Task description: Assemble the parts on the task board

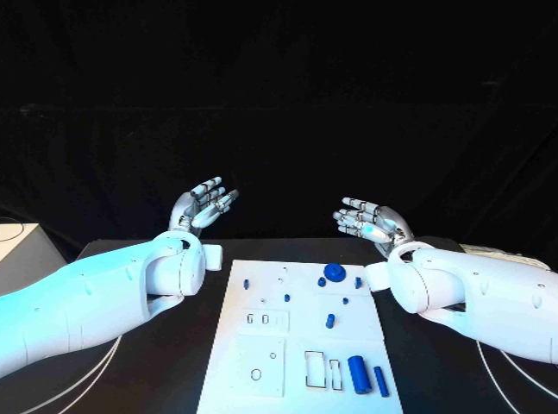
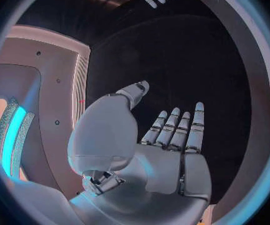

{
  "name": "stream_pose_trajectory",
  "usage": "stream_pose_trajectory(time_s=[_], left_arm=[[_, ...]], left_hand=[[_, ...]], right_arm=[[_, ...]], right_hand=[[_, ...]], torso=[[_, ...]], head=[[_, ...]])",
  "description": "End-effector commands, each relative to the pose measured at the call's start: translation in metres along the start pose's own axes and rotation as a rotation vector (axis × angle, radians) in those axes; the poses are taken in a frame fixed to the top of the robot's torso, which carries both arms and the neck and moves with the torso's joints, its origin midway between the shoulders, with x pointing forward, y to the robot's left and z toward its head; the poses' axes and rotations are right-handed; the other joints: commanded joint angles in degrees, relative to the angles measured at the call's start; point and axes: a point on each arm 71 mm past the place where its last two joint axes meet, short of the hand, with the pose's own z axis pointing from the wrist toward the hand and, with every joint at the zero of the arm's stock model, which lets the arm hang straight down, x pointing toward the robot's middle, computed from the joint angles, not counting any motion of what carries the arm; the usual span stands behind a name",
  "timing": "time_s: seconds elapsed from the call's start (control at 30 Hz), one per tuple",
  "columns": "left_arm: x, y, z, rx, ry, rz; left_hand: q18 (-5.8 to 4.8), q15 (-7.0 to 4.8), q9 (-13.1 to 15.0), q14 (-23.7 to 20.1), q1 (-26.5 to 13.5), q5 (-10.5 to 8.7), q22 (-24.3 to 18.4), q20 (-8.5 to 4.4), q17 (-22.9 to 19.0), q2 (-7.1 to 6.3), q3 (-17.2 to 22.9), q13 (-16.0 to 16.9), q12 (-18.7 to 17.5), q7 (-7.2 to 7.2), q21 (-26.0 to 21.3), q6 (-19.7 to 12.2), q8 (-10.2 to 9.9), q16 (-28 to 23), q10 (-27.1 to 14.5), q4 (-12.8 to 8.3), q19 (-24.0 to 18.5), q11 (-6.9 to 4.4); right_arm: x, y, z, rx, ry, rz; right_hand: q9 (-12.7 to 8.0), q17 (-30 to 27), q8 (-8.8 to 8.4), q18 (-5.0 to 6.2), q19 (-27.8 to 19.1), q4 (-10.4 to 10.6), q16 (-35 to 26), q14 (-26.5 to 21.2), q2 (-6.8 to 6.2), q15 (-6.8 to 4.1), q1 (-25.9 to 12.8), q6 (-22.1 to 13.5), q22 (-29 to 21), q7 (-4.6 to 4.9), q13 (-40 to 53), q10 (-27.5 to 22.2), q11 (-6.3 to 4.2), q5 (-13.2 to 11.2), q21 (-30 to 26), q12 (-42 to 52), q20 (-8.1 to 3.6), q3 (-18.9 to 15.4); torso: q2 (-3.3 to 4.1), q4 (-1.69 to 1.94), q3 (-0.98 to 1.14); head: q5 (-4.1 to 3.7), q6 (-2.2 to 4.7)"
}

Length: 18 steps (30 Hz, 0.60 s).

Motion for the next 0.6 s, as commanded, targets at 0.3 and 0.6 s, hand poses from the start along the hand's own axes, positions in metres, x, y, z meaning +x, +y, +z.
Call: stream_pose_trajectory(time_s=[0.3,0.6], left_arm=[[-0.006,-0.007,-0.01,0.046,0.102,-0.038],[-0.013,-0.019,-0.031,0.066,0.184,-0.05]], left_hand=[[3.06,-1.0,1.5,14.4,3.1,0.4,1.3,0.19,2.0,0.34,1.1,0.6,2.1,7.86,3.1,8.1,2.6,3.2,9.4,0.4,7.1,1.24],[6.09,-6.72,4.4,36.3,3.3,0.19,5.4,-3.3,8.2,-1.14,5.0,0.9,4.2,4.97,13.3,27.7,8.7,11.3,29.2,0.4,20.8,-3.29]], right_arm=[[-0.003,0.01,0.002,-0.127,0.205,-0.383],[-0.007,0.027,-0.002,-0.257,0.22,-0.715]], right_hand=[[2.9,2.3,4.03,4.25,18.2,-5.8,4.7,19.8,-0.05,-3.24,9.3,18.2,2.1,6.55,1.0,21.2,-2.28,-7.0,5.5,2.2,-0.12,3.2],[3.7,4.8,7.02,4.11,30.4,-8.3,9.9,34.3,-0.84,-8.8,10.9,29.3,6.4,3.25,1.1,33.9,-6.42,-7.8,15.0,2.8,-6.12,2.9]], torso=[[0.91,-0.3,0.02],[3.15,-0.17,0.06]], head=[[0.2,-1.34],[-0.16,-1.45]])
